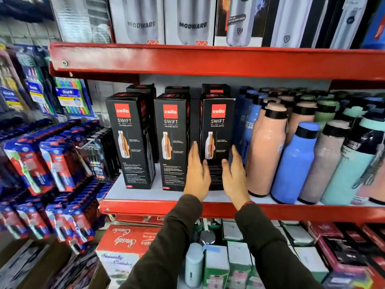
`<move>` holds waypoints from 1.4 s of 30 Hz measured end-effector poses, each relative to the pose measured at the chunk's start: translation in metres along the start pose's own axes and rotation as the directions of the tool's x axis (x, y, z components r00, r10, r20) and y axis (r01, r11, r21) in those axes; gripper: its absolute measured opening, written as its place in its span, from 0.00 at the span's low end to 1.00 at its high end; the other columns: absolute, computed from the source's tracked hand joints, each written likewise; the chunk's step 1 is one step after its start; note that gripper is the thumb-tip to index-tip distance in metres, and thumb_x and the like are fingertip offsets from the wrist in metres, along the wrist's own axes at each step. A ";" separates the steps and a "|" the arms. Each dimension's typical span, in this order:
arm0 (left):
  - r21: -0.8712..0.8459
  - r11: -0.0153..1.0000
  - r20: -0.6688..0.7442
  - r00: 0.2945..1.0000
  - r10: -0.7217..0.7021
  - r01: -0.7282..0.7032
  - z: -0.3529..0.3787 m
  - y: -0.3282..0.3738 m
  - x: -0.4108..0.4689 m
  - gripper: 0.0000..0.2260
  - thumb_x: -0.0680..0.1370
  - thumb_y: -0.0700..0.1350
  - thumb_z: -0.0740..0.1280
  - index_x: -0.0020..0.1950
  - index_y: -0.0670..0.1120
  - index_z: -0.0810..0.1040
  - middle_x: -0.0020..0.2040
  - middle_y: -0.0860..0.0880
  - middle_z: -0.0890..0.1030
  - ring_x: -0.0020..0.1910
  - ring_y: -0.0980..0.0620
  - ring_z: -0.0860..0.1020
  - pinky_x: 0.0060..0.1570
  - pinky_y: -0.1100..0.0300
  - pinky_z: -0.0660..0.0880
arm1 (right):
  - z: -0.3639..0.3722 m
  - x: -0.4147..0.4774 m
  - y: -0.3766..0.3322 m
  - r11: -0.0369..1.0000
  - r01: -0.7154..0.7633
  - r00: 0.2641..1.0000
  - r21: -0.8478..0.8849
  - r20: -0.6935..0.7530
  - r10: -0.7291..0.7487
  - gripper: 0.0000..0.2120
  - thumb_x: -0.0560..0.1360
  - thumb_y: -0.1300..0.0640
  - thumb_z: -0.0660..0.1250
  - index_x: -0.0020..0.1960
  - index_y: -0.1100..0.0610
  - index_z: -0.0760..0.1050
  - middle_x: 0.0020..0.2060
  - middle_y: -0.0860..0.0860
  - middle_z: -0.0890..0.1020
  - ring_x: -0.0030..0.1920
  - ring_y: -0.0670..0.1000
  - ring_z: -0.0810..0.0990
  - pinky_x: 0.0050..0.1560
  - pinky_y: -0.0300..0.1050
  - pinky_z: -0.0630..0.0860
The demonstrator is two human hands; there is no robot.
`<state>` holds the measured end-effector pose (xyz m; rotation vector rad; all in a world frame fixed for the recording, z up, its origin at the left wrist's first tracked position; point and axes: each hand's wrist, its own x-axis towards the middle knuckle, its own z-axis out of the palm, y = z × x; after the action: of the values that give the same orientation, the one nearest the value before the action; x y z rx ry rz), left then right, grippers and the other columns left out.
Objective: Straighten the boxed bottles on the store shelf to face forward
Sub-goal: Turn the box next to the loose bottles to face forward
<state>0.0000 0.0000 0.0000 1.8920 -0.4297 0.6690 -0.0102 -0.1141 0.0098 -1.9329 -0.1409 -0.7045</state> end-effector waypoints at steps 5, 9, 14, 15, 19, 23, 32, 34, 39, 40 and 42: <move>-0.080 0.958 -0.025 0.960 -0.277 0.275 0.008 -0.005 0.003 0.19 0.84 0.42 0.56 0.76 0.42 0.65 0.72 0.43 0.73 0.72 0.47 0.71 0.69 0.62 0.65 | -0.002 0.006 0.009 0.990 -0.125 0.992 0.063 0.042 0.122 0.20 0.81 0.62 0.58 0.73 0.53 0.67 0.58 0.45 0.76 0.61 0.46 0.76 0.62 0.39 0.70; -0.098 0.951 -0.052 0.953 -0.298 0.292 0.004 -0.011 0.004 0.18 0.83 0.45 0.58 0.73 0.45 0.69 0.65 0.44 0.79 0.62 0.54 0.76 0.61 0.65 0.69 | -0.002 0.006 0.012 0.984 -0.149 0.988 0.095 -0.019 0.152 0.19 0.80 0.62 0.62 0.70 0.56 0.70 0.59 0.49 0.80 0.57 0.46 0.78 0.60 0.38 0.74; -0.144 0.944 -0.065 0.949 -0.307 0.296 0.002 -0.014 0.004 0.18 0.83 0.46 0.60 0.72 0.46 0.71 0.64 0.45 0.80 0.62 0.52 0.78 0.62 0.62 0.71 | -0.003 0.005 0.011 0.980 -0.144 0.987 0.140 -0.055 0.153 0.17 0.79 0.63 0.65 0.68 0.58 0.74 0.56 0.45 0.79 0.51 0.39 0.78 0.48 0.19 0.70; -0.163 0.941 -0.064 0.949 -0.309 0.295 0.002 -0.013 0.003 0.18 0.83 0.46 0.60 0.72 0.46 0.71 0.64 0.46 0.80 0.63 0.51 0.78 0.64 0.61 0.72 | -0.003 0.004 0.012 0.979 -0.141 0.987 0.147 -0.057 0.151 0.17 0.79 0.63 0.65 0.68 0.58 0.74 0.56 0.46 0.79 0.50 0.37 0.78 0.48 0.18 0.70; -0.220 0.938 -0.076 0.954 -0.290 0.268 0.003 -0.009 0.001 0.17 0.82 0.46 0.63 0.71 0.48 0.73 0.63 0.49 0.81 0.58 0.60 0.78 0.64 0.61 0.73 | -0.009 0.005 0.012 0.978 -0.131 0.988 0.163 -0.056 0.142 0.19 0.77 0.61 0.68 0.68 0.55 0.74 0.58 0.47 0.81 0.51 0.35 0.79 0.51 0.20 0.72; -0.310 0.918 -0.089 0.954 -0.288 0.248 0.005 0.002 0.002 0.17 0.81 0.47 0.65 0.70 0.48 0.75 0.61 0.52 0.81 0.58 0.65 0.78 0.61 0.69 0.73 | -0.016 0.005 0.009 0.988 -0.094 0.996 0.124 0.005 0.094 0.30 0.68 0.57 0.78 0.68 0.47 0.72 0.50 0.33 0.80 0.50 0.27 0.78 0.51 0.24 0.73; -0.431 0.883 -0.164 0.947 -0.276 0.183 0.009 0.018 -0.007 0.12 0.82 0.50 0.62 0.61 0.51 0.82 0.56 0.56 0.85 0.58 0.60 0.81 0.62 0.56 0.78 | -0.020 0.011 0.004 0.991 -0.088 0.995 0.099 -0.048 0.093 0.42 0.57 0.48 0.84 0.66 0.49 0.70 0.54 0.42 0.81 0.56 0.44 0.80 0.55 0.32 0.74; -0.380 0.912 -0.194 0.952 -0.238 0.151 0.009 0.017 -0.007 0.13 0.82 0.48 0.63 0.64 0.50 0.80 0.59 0.54 0.84 0.60 0.61 0.80 0.63 0.59 0.76 | -0.021 0.012 0.004 0.991 -0.082 0.994 0.109 -0.056 0.089 0.40 0.57 0.51 0.84 0.65 0.50 0.70 0.52 0.41 0.81 0.54 0.43 0.80 0.51 0.26 0.73; -0.212 0.960 -0.200 0.953 -0.227 0.184 0.009 0.011 -0.003 0.18 0.83 0.43 0.59 0.74 0.48 0.69 0.71 0.49 0.74 0.69 0.58 0.71 0.68 0.65 0.66 | -0.030 0.017 0.005 0.991 -0.088 0.996 0.103 0.014 0.087 0.42 0.59 0.55 0.82 0.69 0.52 0.68 0.54 0.39 0.78 0.56 0.43 0.78 0.59 0.40 0.75; -0.205 0.959 -0.180 0.956 -0.234 0.196 0.009 0.009 0.000 0.19 0.83 0.42 0.58 0.74 0.47 0.68 0.71 0.48 0.74 0.70 0.56 0.71 0.67 0.65 0.66 | -0.031 0.019 0.006 0.990 -0.093 0.995 0.105 0.042 0.089 0.43 0.59 0.55 0.82 0.70 0.51 0.67 0.55 0.39 0.78 0.58 0.44 0.78 0.61 0.42 0.75; -0.203 0.952 -0.123 0.958 -0.258 0.230 0.006 0.007 0.004 0.18 0.83 0.40 0.57 0.74 0.45 0.68 0.69 0.49 0.75 0.67 0.54 0.72 0.64 0.66 0.66 | -0.034 0.023 0.005 0.990 -0.090 0.993 0.110 0.089 0.081 0.47 0.58 0.54 0.82 0.73 0.51 0.65 0.61 0.42 0.78 0.62 0.46 0.77 0.65 0.45 0.74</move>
<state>0.0002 -0.0088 0.0056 1.6699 -0.1520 0.5772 -0.0037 -0.1508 0.0280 -1.8482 -0.1464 -0.5469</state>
